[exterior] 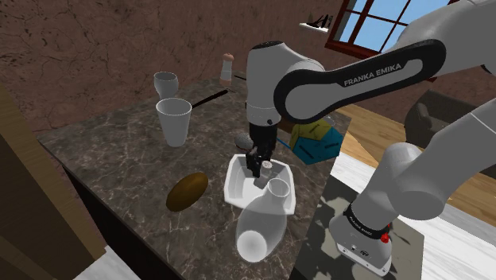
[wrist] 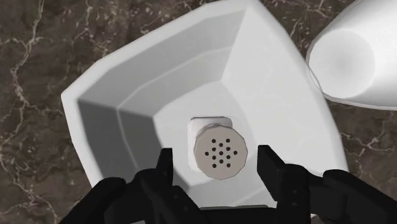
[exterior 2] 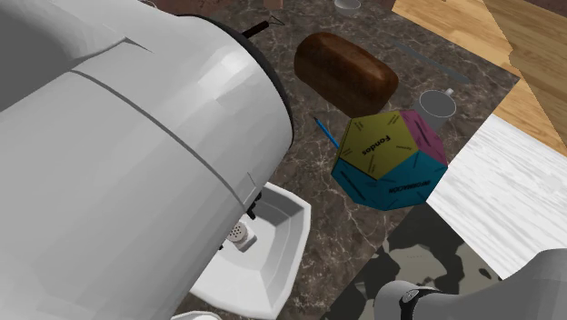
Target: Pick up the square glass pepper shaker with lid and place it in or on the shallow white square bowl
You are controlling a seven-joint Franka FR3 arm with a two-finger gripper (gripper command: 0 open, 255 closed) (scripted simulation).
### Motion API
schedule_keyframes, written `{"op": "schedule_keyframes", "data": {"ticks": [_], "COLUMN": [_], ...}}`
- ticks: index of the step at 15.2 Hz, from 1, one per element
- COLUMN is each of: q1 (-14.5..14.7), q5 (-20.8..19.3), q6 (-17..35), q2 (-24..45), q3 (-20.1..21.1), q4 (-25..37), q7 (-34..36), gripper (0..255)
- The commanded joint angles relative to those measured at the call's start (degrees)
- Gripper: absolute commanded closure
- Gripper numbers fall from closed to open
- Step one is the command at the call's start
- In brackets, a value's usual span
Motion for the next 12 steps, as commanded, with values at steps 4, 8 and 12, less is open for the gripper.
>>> {"op": "schedule_keyframes", "data": {"ticks": [4, 8, 12], "q1": [0.0, -0.3, -0.4], "q5": [0.0, -0.4, -0.5], "q6": [0.0, -6.0, -7.5], "q2": [0.0, -0.9, -1.0], "q3": [0.0, -0.5, -0.7], "q4": [0.0, 5.1, 6.5], "q7": [0.0, 0.1, 0.1], "gripper": [0, 0, 0]}}
